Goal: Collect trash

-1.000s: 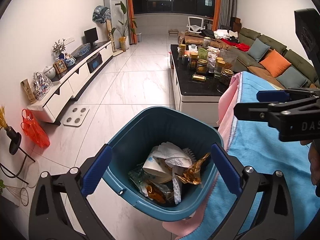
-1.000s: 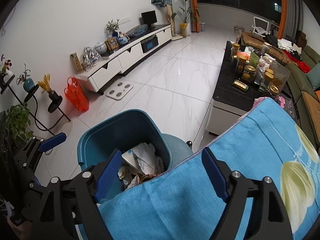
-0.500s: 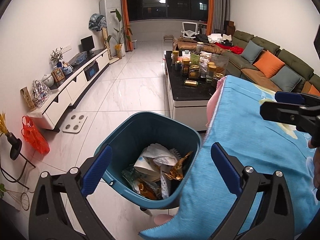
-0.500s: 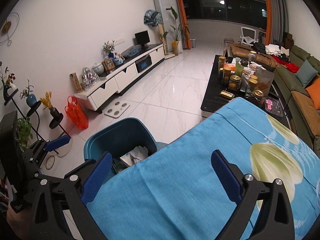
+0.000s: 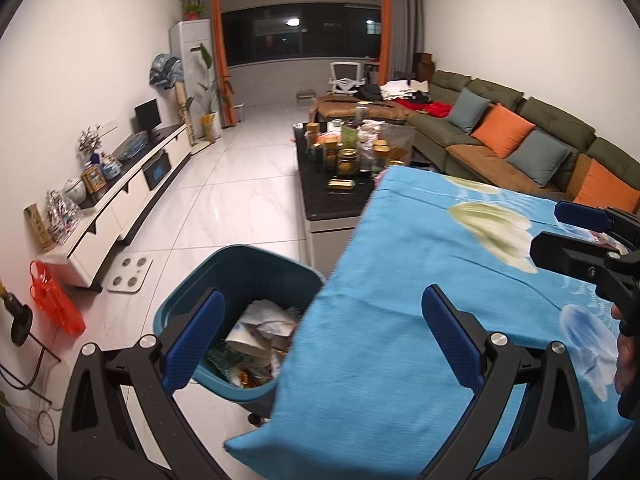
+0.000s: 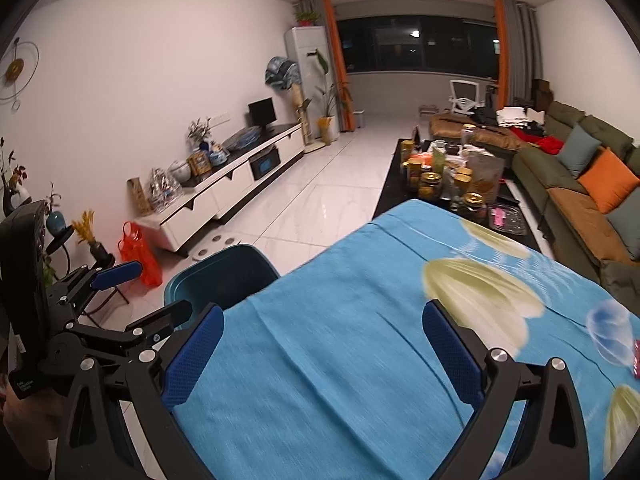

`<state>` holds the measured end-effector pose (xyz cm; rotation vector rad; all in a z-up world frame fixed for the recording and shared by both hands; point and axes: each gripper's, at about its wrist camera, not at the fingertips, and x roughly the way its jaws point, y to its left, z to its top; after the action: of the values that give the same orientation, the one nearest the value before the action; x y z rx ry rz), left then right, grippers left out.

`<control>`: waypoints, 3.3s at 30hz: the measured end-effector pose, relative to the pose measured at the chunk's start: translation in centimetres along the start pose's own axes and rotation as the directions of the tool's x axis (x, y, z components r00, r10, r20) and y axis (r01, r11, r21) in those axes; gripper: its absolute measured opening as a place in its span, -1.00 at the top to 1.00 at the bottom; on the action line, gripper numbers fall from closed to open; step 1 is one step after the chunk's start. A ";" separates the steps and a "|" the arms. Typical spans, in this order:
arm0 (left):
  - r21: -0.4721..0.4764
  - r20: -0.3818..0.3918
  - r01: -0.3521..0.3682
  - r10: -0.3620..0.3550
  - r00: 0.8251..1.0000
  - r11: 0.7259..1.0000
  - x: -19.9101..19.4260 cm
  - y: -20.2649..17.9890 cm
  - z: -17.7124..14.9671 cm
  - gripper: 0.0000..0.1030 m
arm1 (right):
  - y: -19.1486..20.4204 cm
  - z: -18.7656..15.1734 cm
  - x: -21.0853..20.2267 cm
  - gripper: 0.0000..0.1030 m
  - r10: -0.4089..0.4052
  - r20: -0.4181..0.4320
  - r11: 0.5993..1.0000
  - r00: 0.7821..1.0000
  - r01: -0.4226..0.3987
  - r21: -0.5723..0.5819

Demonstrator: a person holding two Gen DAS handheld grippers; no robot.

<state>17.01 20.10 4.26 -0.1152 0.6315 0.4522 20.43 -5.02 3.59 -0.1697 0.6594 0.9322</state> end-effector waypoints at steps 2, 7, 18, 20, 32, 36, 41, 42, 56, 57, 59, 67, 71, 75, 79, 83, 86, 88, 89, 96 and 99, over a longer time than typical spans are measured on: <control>0.010 0.005 0.015 -0.015 1.000 1.000 -0.4 -0.8 0.0 -0.89 | -0.7 -0.6 -1.1 -0.86 -0.017 0.013 1.000 1.000 0.017 0.009; 0.040 0.012 0.041 -0.042 0.999 0.998 -1.3 -2.6 0.1 -0.89 | -2.2 -2.3 -3.7 -0.86 -0.050 0.042 0.998 0.998 0.048 0.043; 0.076 0.024 0.090 -0.092 0.995 0.993 -2.4 -5.2 -0.1 -0.89 | -4.0 -5.3 -7.4 -0.86 -0.134 0.091 0.987 0.987 0.125 0.100; 0.081 0.031 0.102 -0.105 0.994 0.991 -2.7 -5.7 -0.3 -0.89 | -4.2 -5.8 -8.0 -0.86 -0.154 0.098 0.984 0.983 0.143 0.107; 0.139 0.040 0.208 -0.215 0.976 0.968 -4.2 -10.2 -2.1 -0.89 | -4.9 -9.3 -12.3 -0.86 -0.272 0.144 0.955 0.952 0.248 0.164; 0.153 0.031 0.237 -0.244 0.969 0.959 -4.2 -11.5 -2.5 -0.89 | -5.4 -10.6 -13.8 -0.86 -0.318 0.148 0.938 0.937 0.287 0.194; 0.173 0.023 0.273 -0.281 0.959 0.946 -4.4 -13.1 -3.0 -0.89 | -6.3 -12.4 -15.7 -0.86 -0.375 0.147 0.912 0.915 0.335 0.238; 0.176 0.021 0.279 -0.287 0.958 0.944 -4.4 -13.3 -3.0 -0.89 | -6.5 -12.7 -16.0 -0.86 -0.383 0.147 0.907 0.912 0.341 0.247; 0.216 0.007 0.341 -0.351 0.936 0.915 -5.7 -15.9 -4.7 -0.89 | -6.7 -16.2 -19.4 -0.86 -0.483 0.139 0.851 0.865 0.425 0.308; 0.217 0.005 0.347 -0.357 0.934 0.912 -5.9 -16.0 -4.8 -0.89 | -6.6 -16.5 -19.5 -0.86 -0.484 0.138 0.849 0.864 0.426 0.312; 0.221 0.005 0.354 -0.364 0.932 0.909 -6.1 -16.2 -5.1 -0.89 | -6.3 -16.8 -19.7 -0.86 -0.498 0.136 0.842 0.856 0.440 0.314; 0.232 0.005 0.376 -0.388 0.922 0.897 -6.9 -16.8 -6.2 -0.89 | -5.6 -18.1 -20.6 -0.86 -0.536 0.138 0.817 0.833 0.470 0.334; 0.234 0.019 0.385 -0.400 0.916 0.893 -7.6 -16.7 -6.7 -0.89 | -5.2 -18.5 -21.2 -0.86 -0.555 0.148 0.806 0.818 0.485 0.340; 0.232 0.053 0.387 -0.409 0.911 0.892 -8.5 -16.4 -6.9 -0.89 | -4.9 -18.9 -21.7 -0.86 -0.568 0.157 0.797 0.808 0.493 0.349; 0.227 0.088 0.388 -0.416 0.905 0.893 -9.3 -16.0 -7.1 -0.89 | -4.4 -19.3 -22.3 -0.86 -0.587 0.177 0.786 0.790 0.504 0.358; 0.216 0.138 0.401 -0.435 0.890 0.890 -10.5 -15.4 -7.6 -0.89 | -3.8 -19.7 -22.9 -0.86 -0.608 0.204 0.775 0.767 0.519 0.360; 0.212 0.189 0.416 -0.455 0.870 0.884 -11.6 -14.7 -8.2 -0.89 | -3.2 -20.0 -23.3 -0.86 -0.632 0.226 0.762 0.742 0.540 0.359; 0.205 0.219 0.427 -0.467 0.857 0.881 -12.2 -14.2 -8.6 -0.89 | -2.9 -20.2 -23.5 -0.86 -0.640 0.243 0.756 0.729 0.543 0.365; 0.208 0.232 0.431 -0.472 0.850 0.878 -12.5 -14.0 -8.9 -0.89 | -2.7 -20.4 -23.6 -0.87 -0.642 0.257 0.756 0.723 0.542 0.367; 0.215 0.297 0.432 -0.480 0.825 0.876 -14.1 -12.9 -11.0 -0.89 | -1.5 -21.3 -24.0 -0.87 -0.664 0.312 0.743 0.679 0.556 0.373; 0.224 0.308 0.440 -0.491 0.815 0.870 -14.5 -12.6 -12.0 -0.89 | -0.8 -21.7 -24.2 -0.87 -0.678 0.332 0.733 0.656 0.565 0.379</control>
<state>5.72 0.58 2.85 -0.0463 0.2558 -0.0582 1.19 -31.02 0.61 0.0485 0.2284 0.1791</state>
